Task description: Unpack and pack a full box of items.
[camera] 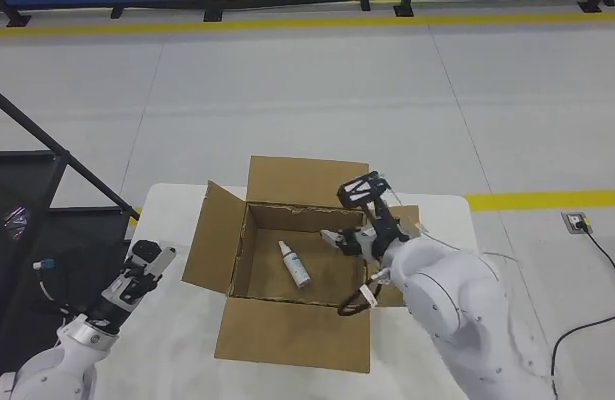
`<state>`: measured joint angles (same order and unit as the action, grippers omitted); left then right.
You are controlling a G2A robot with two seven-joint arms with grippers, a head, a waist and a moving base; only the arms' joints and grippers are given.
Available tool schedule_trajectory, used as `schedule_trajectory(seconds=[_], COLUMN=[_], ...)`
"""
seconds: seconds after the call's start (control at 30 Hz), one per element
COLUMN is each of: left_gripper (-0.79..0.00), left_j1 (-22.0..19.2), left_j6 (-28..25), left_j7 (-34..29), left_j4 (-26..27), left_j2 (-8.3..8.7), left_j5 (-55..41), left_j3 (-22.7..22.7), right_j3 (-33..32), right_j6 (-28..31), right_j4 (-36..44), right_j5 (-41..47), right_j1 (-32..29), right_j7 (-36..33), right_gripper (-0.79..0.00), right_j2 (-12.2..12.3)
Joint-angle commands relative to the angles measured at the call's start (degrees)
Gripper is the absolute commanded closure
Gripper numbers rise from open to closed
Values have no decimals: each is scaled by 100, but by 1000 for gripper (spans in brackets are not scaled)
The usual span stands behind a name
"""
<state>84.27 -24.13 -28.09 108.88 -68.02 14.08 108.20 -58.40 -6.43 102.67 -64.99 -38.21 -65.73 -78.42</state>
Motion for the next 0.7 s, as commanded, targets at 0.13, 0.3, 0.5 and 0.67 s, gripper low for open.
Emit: schedule_trajectory(seconds=[0.13,0.3,0.5,0.67], left_gripper=[-785,-785,-785,-785], left_j1=[186,206,206,206], left_j6=[-43,-53,-53,-53], left_j7=[166,173,173,173], left_j4=[-92,-94,-94,-94], left_j2=[29,33,33,33], left_j5=[-59,-74,-74,-74], left_j3=[302,327,327,327], right_j3=[1653,2384,2933,3280], right_j6=[-43,147,313,32], right_j4=[-2666,-4191,-5544,-6435], right_j5=[1019,1766,2154,2054], right_j1=[1770,2329,2544,2572], right_j7=[66,399,775,1233], right_gripper=[-785,-785,-785,-785], right_j2=[-620,-1136,-1656,-2050])
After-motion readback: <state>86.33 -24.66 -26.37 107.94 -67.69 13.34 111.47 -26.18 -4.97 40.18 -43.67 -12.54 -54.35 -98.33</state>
